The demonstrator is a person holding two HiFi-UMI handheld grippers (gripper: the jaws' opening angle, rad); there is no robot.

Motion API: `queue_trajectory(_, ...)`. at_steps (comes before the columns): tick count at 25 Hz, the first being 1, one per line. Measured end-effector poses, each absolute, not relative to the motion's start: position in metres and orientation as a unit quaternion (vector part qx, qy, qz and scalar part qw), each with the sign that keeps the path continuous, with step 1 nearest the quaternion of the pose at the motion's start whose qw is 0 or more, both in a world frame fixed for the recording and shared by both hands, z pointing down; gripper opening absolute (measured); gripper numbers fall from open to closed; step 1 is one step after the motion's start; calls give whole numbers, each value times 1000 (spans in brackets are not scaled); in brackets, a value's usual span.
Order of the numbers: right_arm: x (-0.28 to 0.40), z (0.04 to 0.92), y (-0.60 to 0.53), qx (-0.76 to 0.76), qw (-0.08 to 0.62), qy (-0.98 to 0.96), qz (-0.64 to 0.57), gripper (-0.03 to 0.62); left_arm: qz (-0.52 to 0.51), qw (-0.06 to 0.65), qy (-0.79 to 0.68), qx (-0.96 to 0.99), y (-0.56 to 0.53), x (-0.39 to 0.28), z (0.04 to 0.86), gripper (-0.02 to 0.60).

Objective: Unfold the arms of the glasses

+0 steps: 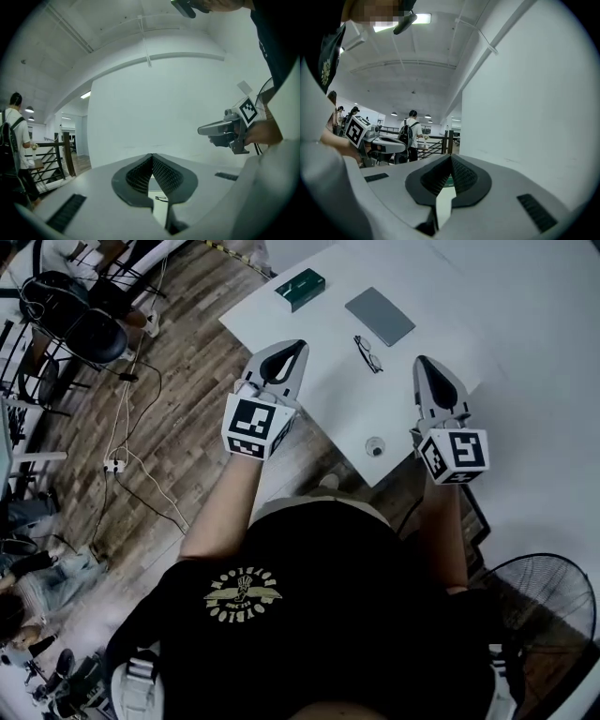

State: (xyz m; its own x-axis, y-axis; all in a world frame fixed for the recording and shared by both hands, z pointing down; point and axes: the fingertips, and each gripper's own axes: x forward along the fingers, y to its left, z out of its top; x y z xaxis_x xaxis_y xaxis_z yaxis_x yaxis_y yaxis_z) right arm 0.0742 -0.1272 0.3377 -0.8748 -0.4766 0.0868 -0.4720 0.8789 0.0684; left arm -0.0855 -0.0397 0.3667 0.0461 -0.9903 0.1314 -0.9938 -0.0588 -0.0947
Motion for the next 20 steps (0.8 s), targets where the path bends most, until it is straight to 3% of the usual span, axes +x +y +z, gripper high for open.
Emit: queue_trajectory(20,66,353,-146,214,52,-976,-3,-2,96,7,-702,706,-45,-93,366,6)
